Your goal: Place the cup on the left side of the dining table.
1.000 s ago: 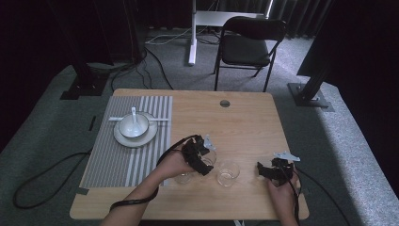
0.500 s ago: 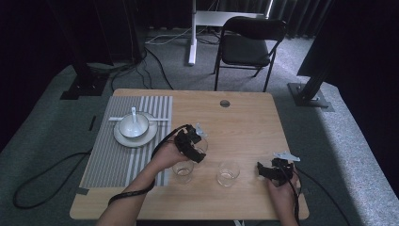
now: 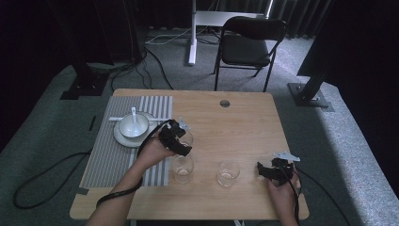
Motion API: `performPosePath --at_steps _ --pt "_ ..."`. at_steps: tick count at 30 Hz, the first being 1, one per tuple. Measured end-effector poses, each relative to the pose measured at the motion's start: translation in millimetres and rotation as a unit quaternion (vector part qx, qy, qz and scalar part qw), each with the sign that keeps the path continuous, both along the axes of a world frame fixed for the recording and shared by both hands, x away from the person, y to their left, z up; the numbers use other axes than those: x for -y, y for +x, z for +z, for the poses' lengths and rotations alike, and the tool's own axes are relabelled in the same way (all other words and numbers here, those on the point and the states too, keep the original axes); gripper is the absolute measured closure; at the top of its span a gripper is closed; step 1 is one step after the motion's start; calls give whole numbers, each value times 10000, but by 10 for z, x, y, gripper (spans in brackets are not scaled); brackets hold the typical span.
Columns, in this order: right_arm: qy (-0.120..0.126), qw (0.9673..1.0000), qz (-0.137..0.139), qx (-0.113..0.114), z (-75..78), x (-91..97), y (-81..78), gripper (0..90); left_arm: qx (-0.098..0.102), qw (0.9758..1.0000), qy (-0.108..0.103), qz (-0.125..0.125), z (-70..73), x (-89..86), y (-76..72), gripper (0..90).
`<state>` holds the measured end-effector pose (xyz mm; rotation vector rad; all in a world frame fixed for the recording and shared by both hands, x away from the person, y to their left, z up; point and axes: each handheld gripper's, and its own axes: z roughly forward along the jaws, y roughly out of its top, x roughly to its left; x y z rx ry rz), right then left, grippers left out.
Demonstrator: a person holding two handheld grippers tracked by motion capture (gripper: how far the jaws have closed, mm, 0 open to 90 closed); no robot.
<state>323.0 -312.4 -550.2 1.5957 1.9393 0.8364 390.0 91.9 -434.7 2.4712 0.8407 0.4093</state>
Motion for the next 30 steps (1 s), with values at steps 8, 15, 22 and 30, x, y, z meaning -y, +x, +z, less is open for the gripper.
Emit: performPosePath --at_steps 8,15,22,30 --pt "1 10000 0 -1 0 0 0 121 -13 9998 4 222 20 -256 -20 185" --pt "1 10000 0 0 0 0 0 121 -2 9993 -40 380 9 -431 -72 185" --pt "-2 10000 4 -4 0 0 0 121 -28 9983 -11 577 -20 -649 -124 185" --pt "5 10000 -2 -5 0 -1 0 121 -31 9974 59 718 -62 -802 -168 185"
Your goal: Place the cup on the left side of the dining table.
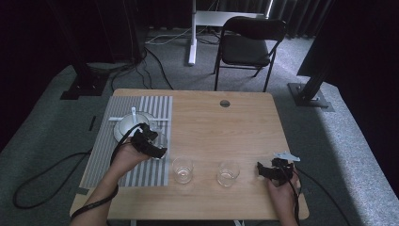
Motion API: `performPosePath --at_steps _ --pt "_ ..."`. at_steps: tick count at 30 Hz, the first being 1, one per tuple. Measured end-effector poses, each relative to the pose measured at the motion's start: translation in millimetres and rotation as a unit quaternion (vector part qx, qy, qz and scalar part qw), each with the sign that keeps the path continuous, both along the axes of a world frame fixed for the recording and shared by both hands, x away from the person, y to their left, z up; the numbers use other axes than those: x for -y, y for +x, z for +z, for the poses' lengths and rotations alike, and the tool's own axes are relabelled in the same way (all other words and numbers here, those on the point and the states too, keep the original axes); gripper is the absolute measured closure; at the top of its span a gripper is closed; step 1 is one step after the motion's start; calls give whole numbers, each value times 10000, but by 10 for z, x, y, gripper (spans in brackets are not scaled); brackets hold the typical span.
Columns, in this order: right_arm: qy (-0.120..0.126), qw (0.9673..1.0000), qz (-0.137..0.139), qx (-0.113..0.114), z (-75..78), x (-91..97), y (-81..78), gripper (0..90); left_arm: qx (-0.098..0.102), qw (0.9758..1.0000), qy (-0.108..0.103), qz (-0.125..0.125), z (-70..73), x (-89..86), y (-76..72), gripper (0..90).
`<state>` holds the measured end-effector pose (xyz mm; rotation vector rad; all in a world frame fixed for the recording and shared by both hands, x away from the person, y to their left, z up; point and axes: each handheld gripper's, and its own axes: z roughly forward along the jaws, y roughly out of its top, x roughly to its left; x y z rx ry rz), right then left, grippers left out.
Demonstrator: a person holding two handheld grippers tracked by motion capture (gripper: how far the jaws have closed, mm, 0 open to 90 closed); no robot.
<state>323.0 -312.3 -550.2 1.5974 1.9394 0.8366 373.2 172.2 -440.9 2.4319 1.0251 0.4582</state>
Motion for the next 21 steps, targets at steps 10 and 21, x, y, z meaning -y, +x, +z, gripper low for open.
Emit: performPosePath --at_steps 10,21 --pt "-1 10000 0 0 0 0 0 121 -32 9999 7 114 -66 -155 -10 185" --pt "0 10000 0 0 0 0 0 121 -125 9997 47 184 -130 -286 -90 185"
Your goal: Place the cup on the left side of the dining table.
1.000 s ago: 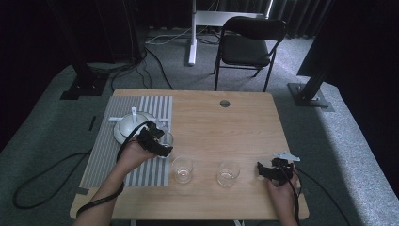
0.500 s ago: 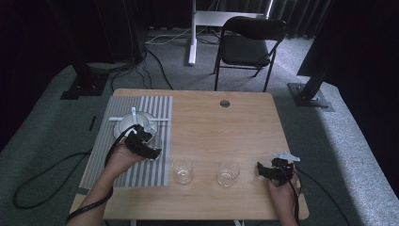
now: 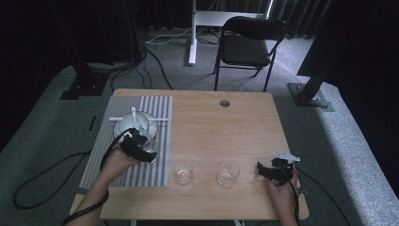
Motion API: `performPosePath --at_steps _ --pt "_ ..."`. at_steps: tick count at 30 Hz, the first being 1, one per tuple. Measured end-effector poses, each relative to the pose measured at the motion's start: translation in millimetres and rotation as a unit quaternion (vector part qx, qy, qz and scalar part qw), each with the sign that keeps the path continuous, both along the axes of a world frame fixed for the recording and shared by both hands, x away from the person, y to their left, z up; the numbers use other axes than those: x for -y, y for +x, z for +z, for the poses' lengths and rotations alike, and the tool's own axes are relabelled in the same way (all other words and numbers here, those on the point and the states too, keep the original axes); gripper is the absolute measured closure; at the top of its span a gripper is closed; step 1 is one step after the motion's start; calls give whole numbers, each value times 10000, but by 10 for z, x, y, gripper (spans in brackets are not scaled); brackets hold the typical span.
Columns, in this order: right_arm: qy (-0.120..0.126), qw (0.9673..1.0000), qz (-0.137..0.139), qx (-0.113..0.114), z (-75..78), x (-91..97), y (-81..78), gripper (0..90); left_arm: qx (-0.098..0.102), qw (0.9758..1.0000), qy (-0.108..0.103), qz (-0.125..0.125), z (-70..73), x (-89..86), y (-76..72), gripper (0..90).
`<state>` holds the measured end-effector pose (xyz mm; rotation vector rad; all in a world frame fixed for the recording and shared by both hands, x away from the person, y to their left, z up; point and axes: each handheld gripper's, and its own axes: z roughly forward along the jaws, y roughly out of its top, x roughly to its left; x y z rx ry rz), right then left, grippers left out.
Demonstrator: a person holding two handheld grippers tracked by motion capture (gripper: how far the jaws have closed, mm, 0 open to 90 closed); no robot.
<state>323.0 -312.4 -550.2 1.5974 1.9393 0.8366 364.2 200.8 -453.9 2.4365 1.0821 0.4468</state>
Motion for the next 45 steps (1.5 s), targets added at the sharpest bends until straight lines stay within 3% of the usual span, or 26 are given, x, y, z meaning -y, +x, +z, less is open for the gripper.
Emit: performPosePath --at_steps 8,14,15,23,27,33,34,36,38,45 --pt "0 10000 -1 0 0 0 0 121 -78 9998 155 -40 -94 -75 -61 185" --pt "-1 10000 -1 0 0 0 0 121 -72 9999 -135 -10 -136 -171 -69 183" --pt "-1 10000 0 2 0 0 0 121 -5 9996 -278 27 -160 -192 -74 183" --pt "-2 10000 1 1 0 0 0 121 141 9992 -376 -32 -195 -229 -108 179" --pt "-1 10000 -1 0 0 0 0 121 204 9977 -644 16 -248 -287 -154 177" --pt "-1 10000 0 1 0 0 0 121 142 9977 -662 51 -294 -298 -175 29" --pt "0 10000 -1 0 0 0 0 121 278 9977 -615 65 -320 -302 -203 29" --pt "0 10000 -1 -1 0 0 -1 121 341 9967 -728 96 -365 -328 -240 29" --pt "0 10000 -9 -2 0 0 -4 121 422 9967 -672 142 -402 -341 -272 29" --pt "-1 10000 -8 -2 0 1 -4 121 437 9958 -762 269 -488 -413 -351 29"
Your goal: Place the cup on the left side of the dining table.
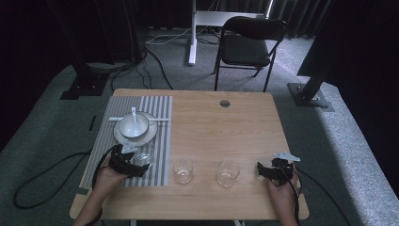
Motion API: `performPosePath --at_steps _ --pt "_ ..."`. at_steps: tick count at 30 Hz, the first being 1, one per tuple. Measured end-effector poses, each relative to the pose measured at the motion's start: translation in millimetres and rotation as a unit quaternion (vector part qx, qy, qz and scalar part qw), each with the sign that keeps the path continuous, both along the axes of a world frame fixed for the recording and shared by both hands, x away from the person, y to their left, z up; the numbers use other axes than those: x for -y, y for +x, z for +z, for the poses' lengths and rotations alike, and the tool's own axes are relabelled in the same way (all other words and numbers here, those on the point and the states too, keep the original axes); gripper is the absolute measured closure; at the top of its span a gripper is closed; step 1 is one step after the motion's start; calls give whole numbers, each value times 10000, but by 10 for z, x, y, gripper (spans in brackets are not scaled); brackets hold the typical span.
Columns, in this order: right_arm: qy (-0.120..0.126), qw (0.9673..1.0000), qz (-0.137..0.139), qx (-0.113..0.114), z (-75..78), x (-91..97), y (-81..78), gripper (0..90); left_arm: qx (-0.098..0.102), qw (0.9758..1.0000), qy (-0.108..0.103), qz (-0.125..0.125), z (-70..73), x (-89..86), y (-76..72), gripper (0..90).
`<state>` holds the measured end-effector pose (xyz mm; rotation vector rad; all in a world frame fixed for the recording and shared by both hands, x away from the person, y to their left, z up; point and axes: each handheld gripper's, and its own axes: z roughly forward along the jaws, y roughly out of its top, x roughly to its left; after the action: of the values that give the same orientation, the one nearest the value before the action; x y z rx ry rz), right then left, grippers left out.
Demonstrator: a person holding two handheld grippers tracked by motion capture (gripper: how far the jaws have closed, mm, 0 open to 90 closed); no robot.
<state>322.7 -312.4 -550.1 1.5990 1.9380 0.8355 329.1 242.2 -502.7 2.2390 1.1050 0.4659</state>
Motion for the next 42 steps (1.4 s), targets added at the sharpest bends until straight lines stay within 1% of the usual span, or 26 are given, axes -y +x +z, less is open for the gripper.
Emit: performPosePath --at_steps 1,2,6,7,9,11,12,14,15,18,19,21,22,26,30,31,32,33,37,38,39,42 --pt "0 10000 -2 -6 1 0 0 121 -26 10000 -15 29 -12 -9 -13 29" --pt "0 10000 -2 -6 1 0 0 121 -36 10000 20 55 -26 -18 -27 29" --pt "0 10000 -3 -6 1 0 0 121 -26 9998 -54 163 -69 -80 -92 29" --pt "0 10000 -3 -6 1 -1 0 121 19 9997 -22 232 -87 -104 -123 29" --pt "5 10000 -5 -6 1 -1 -1 121 2 9997 -26 250 -101 -116 -137 29" --pt "5 10000 -6 -5 1 -1 0 121 23 9994 46 328 -132 -145 -167 29" --pt "5 10000 -6 -5 1 -1 0 121 9 9992 33 391 -158 -183 -196 29" --pt "5 10000 -6 -5 1 -2 0 121 2 9991 32 416 -169 -202 -212 29" --pt "4 10000 -6 -5 1 -1 0 121 41 9989 1 474 -180 -229 -236 29" --pt "5 10000 -10 -4 1 -1 -2 122 69 9982 -84 592 -199 -293 -282 29" --pt "4 10000 -10 -2 1 -1 -2 121 89 9978 -77 657 -207 -312 -298 29" --pt "4 10000 -10 -4 1 -1 -2 121 94 9974 -77 708 -220 -357 -328 29" --pt "4 10000 -10 -4 1 -1 -2 121 118 9967 -63 797 -237 -395 -359 29" --pt "4 10000 -9 -4 1 -1 -2 121 137 9963 -44 852 -265 -448 -410 29" --pt "3 10000 -9 -3 1 -1 -2 121 161 9950 -138 980 -288 -520 -472 29" --pt "4 10000 -10 -3 1 -1 -2 121 211 9945 -105 1024 -298 -542 -503 29" --pt "4 10000 -10 -3 1 -1 -2 121 211 9945 -105 1024 -298 -542 -503 29" --pt "5 10000 -10 -4 1 -1 -2 121 224 9940 -59 1072 -309 -557 -519 29" --pt "4 10000 -10 -4 1 -1 -2 121 243 9935 -87 1104 -315 -610 -576 29" --pt "4 10000 -10 -4 1 -1 -2 121 255 9932 -87 1132 -310 -623 -592 29" --pt "3 10000 -9 -4 1 -1 -2 121 303 9923 -77 1198 -302 -641 -613 29" --pt "5 10000 -14 -1 1 -1 -4 121 349 9909 -196 1284 -281 -687 -661 29"
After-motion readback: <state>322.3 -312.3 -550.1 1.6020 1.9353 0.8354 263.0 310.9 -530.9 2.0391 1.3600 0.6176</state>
